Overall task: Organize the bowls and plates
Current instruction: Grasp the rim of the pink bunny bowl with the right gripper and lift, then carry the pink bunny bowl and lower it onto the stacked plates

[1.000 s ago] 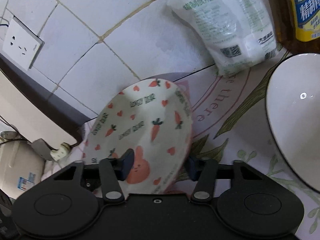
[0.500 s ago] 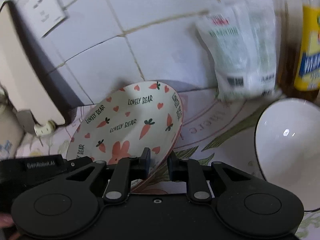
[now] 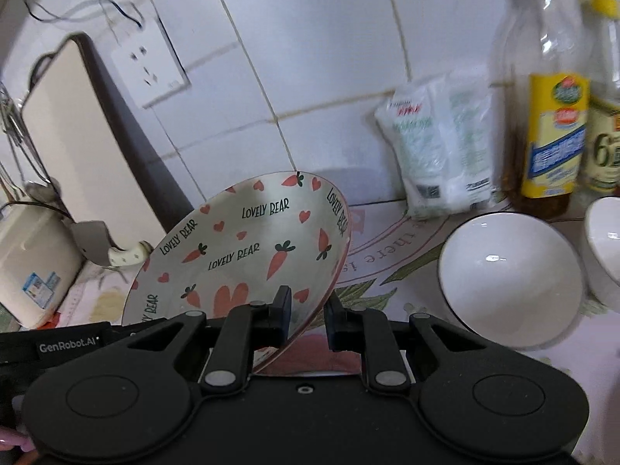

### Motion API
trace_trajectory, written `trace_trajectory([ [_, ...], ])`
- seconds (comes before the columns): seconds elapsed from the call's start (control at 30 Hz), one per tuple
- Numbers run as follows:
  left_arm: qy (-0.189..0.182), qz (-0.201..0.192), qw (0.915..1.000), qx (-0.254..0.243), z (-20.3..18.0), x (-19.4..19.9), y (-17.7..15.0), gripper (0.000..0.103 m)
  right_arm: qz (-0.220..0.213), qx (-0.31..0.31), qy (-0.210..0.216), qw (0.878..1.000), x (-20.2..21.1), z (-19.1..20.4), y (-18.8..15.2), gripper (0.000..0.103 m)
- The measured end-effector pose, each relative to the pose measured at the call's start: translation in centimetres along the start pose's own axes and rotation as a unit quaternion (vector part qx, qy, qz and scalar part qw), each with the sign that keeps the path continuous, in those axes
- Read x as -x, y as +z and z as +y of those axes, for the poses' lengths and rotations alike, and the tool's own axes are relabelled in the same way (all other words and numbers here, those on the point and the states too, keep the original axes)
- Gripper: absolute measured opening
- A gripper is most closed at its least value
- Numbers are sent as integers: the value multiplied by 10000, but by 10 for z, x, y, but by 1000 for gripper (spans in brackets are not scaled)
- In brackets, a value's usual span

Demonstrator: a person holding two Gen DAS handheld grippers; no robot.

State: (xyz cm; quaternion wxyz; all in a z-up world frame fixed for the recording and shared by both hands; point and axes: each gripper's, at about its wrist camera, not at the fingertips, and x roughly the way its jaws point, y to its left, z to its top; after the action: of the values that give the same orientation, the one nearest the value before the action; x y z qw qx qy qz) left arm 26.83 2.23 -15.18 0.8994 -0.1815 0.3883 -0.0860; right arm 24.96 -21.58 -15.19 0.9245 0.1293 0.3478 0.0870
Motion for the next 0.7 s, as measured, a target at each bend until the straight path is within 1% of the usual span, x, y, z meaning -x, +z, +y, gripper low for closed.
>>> trace_trajectory([
  [0.07,-27,-85,9998,-163,-6,18,-5,18,-63,-53,46,10000,19,2,-3,22],
  [0.17,-133,-132,9996,-215,-11,42,-11,18,-206,-141,150,9996,47,3,-9,23],
  [0.27,-224,-129,9994,-235,-16,63,-20,18,-307,-92,135,9994,73,6,-15,23],
  [0.37,-303,-143,9987,-376,-22,82,-28,18,-353,-134,115,9992,96,6,-23,23],
  [0.57,-438,-9,9973,-591,-34,102,-44,18,-419,-308,17,9986,132,-2,-42,24],
  [0.63,-457,55,9972,-581,-36,106,-51,18,-389,-359,7,9986,138,-4,-47,24],
  [0.7,-424,51,9966,-705,-39,108,-58,18,-299,-378,-9,9988,141,-8,-51,24],
])
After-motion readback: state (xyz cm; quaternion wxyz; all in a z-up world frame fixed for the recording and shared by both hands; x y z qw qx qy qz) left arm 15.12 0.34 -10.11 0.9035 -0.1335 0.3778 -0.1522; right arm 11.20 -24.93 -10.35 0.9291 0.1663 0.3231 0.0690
